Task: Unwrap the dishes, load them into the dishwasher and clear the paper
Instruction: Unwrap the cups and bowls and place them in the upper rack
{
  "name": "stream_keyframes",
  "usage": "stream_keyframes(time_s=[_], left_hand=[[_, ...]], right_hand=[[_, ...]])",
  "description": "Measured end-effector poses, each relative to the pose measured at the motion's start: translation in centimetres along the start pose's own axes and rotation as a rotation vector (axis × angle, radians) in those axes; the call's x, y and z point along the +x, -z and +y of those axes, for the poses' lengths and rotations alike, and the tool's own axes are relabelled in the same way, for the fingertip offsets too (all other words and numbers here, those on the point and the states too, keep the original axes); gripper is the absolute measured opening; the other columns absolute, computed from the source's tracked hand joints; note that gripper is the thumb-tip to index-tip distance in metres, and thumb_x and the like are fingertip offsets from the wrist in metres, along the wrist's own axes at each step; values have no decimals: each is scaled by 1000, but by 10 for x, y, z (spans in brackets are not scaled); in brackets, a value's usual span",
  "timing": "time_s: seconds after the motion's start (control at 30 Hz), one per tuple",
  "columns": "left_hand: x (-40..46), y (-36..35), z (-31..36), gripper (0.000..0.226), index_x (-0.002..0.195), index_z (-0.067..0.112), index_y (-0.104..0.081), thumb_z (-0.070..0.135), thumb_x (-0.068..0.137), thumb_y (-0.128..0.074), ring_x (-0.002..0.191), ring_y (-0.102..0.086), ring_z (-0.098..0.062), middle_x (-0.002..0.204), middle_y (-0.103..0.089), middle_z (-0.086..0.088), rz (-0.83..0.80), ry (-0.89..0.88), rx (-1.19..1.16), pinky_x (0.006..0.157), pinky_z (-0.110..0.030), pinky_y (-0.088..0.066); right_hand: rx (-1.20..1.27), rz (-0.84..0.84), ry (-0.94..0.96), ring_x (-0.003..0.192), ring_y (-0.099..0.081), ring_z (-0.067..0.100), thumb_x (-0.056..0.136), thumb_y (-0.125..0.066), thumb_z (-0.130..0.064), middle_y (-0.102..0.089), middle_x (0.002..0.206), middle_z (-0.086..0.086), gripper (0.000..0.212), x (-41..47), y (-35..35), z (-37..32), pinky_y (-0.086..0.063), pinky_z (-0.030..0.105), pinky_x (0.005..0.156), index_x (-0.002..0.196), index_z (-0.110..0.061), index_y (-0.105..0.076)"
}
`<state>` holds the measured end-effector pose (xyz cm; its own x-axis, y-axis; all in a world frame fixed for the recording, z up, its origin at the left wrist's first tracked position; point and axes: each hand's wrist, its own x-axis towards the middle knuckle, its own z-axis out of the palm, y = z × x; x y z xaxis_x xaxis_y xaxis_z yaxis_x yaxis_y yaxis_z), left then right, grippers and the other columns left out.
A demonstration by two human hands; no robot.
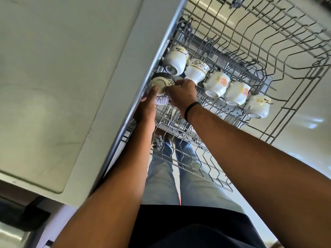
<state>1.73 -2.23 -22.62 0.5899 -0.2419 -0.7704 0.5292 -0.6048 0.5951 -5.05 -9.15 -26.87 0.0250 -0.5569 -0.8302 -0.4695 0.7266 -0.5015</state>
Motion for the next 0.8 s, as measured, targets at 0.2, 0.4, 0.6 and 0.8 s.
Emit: stream_keyframes(time_s=[0.2, 0.4, 0.6, 0.8], left_hand=[[7, -4, -4, 69, 122, 4, -66, 50, 71, -73, 113, -64, -35, 113, -69, -10, 49, -30, 30, 101, -52, -51], [16, -3, -17, 44, 116, 2, -69, 29, 84, -81, 90, -68, -24, 94, -70, -9, 106, -93, 76, 86, -52, -59], [23, -4, -21, 52, 124, 4, -68, 28, 81, -84, 93, -71, -25, 106, -72, -11, 150, -141, 93, 80, -47, -62], [28, 1, -24, 53, 126, 10, -68, 37, 83, -81, 95, -72, -29, 101, -70, -5, 118, -151, 168, 86, -48, -60]], right_hand=[[-48, -19, 17, 73, -62, 18, 84, -69, -4, -70, 95, 10, 29, 4, -5, 4, -49, 24, 55, 113, -3, -65], [-102, -55, 37, 78, -66, 19, 88, -66, -1, -71, 95, 11, 23, 6, -2, 5, -54, 23, 59, 110, -2, -68], [-228, -45, 64, 74, -65, 21, 90, -64, -3, -69, 90, 11, 11, 12, -2, 2, -51, 26, 55, 101, -2, -67], [-349, -22, 97, 88, -67, 24, 86, -75, -16, -69, 100, 11, 29, 9, 1, -8, -50, 26, 57, 111, -5, -65]])
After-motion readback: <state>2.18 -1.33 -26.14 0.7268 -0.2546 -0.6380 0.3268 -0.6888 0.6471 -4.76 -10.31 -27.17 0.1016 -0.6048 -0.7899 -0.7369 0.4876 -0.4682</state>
